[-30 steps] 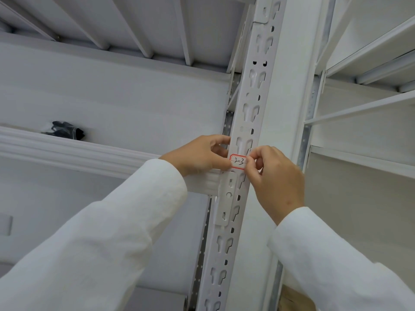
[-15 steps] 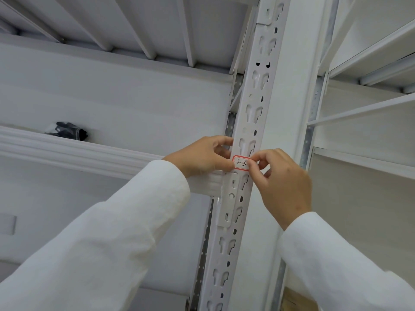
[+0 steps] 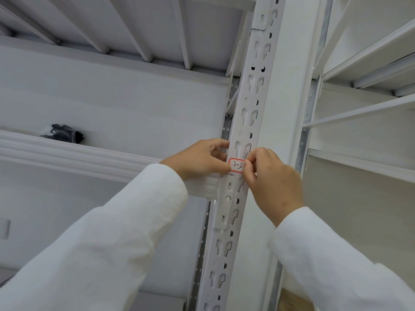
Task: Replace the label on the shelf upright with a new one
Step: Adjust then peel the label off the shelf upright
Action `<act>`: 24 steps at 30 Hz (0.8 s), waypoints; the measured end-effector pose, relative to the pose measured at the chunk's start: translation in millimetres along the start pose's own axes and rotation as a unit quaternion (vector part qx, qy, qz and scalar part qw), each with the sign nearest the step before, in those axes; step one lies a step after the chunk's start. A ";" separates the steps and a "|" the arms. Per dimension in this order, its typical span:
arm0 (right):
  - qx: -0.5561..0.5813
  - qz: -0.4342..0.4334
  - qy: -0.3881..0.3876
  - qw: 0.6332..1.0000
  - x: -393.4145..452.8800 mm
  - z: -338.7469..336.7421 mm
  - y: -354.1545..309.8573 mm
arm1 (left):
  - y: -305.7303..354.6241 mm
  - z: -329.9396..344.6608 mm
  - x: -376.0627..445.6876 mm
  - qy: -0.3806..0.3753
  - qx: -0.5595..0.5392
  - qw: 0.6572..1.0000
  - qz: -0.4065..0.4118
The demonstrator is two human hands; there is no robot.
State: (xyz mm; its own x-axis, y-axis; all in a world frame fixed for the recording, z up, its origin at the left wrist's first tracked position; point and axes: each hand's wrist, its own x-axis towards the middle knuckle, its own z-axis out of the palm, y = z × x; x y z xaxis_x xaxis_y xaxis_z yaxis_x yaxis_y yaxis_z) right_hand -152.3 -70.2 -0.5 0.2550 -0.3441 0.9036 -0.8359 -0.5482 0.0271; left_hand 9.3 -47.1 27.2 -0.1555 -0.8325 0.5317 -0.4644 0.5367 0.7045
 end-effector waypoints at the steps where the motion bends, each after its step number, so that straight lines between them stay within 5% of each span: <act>1: 0.010 -0.001 0.000 1.000 -0.9 0.5 1.4 | -0.4 0.0 0.0 -0.001 -0.002 1.000 0.000; 6: 0.085 0.000 0.058 0.995 -8.2 -1.8 4.2 | -2.7 -1.0 1.9 -0.001 0.001 1.000 -0.001; 24: 0.040 0.017 -0.004 0.999 -2.8 -0.7 1.4 | -0.2 -0.1 -0.1 0.001 0.000 1.000 -0.005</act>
State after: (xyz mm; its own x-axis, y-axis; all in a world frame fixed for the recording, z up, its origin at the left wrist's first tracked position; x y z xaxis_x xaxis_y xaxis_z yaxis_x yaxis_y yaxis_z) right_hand -154.5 -69.5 -2.7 0.2306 -0.3689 0.9004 -0.8022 -0.5958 -0.0387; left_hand 9.4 -47.1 27.1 -0.1487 -0.8371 0.5264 -0.4655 0.5289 0.7097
